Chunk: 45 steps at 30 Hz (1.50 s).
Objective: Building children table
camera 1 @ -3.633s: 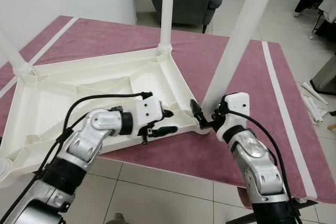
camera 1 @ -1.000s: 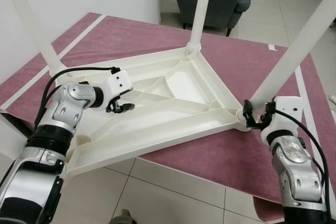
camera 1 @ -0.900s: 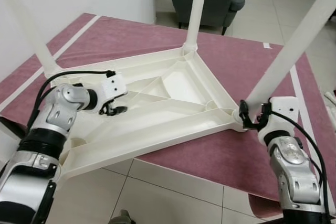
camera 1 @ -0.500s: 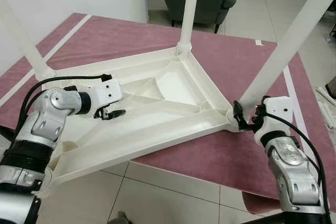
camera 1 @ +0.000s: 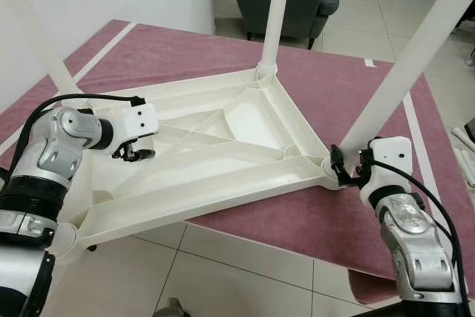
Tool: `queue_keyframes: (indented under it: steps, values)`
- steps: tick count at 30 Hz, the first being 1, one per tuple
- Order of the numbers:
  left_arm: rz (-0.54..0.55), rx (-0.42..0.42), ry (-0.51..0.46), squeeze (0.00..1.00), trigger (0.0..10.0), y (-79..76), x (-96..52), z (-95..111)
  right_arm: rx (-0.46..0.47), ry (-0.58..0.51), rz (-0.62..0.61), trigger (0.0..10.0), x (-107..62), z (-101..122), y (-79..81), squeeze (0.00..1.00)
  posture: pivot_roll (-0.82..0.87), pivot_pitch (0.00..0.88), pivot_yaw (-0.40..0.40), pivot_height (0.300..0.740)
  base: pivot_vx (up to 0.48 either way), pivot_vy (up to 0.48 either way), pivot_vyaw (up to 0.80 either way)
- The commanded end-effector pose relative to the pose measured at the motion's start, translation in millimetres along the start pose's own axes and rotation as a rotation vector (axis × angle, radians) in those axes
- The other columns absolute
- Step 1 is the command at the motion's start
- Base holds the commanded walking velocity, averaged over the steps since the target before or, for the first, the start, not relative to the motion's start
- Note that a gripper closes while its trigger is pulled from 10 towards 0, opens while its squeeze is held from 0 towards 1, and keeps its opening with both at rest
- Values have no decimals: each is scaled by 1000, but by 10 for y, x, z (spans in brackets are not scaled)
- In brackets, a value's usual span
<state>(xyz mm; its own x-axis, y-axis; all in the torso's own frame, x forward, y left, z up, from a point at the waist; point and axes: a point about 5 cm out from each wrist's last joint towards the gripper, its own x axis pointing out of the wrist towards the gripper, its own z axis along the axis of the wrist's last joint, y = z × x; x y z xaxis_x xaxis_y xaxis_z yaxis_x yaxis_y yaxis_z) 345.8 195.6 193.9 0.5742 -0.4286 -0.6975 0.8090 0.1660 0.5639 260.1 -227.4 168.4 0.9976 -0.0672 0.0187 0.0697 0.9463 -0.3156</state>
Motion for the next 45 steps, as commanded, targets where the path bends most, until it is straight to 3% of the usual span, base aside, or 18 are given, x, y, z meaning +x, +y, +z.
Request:
queue_keyframes:
  steps: [1,6,13,14,18,20,21,22,24,28,30,34,37,42,45]
  values:
    - [441,17,60,0,10000,207,-97,-99,-30,69,-120,10000,-39,-119,-193,0,59,23,41,740,0,0,0]
    - [360,40,123,0,10000,42,186,-184,-1,34,-69,10000,7,-51,-37,0,62,25,36,740,0,0,0]
    - [347,-18,110,0,10000,6,390,-145,4,0,22,10000,-12,20,47,0,52,24,36,740,0,0,0]
    - [353,-66,74,0,10000,24,473,-75,-5,-9,127,10000,-69,36,120,0,49,26,37,740,0,0,0]
    - [359,-128,20,0,10000,57,529,30,-25,-12,245,10000,-148,40,211,0,40,24,37,740,0,0,0]
    - [364,-185,-54,0,10000,111,601,210,-56,-9,434,10000,-302,42,366,0,32,24,40,740,0,0,0]
    - [364,-185,-54,0,10000,111,601,210,-56,-9,434,10000,-302,42,366,0,32,24,40,740,0,0,0]
    - [361,-193,-82,0,10000,134,634,297,-65,-5,509,10000,-372,44,430,0,32,24,40,740,0,0,0]
    - [338,-174,-114,0,10000,144,686,428,-66,-2,589,10000,-449,63,493,0,26,25,44,740,0,0,0]
    - [300,-139,-130,0,10000,116,741,519,-61,-6,625,10000,-478,92,516,0,26,25,44,740,0,0,0]
    - [259,-95,-171,0,10000,43,844,665,-50,-11,684,10000,-529,133,553,0,22,28,46,740,0,0,0]
    - [242,-87,-191,0,10000,24,871,717,-51,-10,706,10000,-553,140,562,0,22,30,45,740,0,0,0]
    - [215,-69,-233,0,10000,1,928,884,-58,-3,725,10000,-583,149,553,0,19,32,46,740,0,0,0]
    - [217,-66,-235,0,10000,2,936,906,-59,-2,724,10000,-584,152,547,0,17,32,47,740,0,0,0]
    - [161,-20,-251,0,10000,-85,995,974,-46,18,833,10000,-707,178,600,0,16,33,49,740,0,0,0]
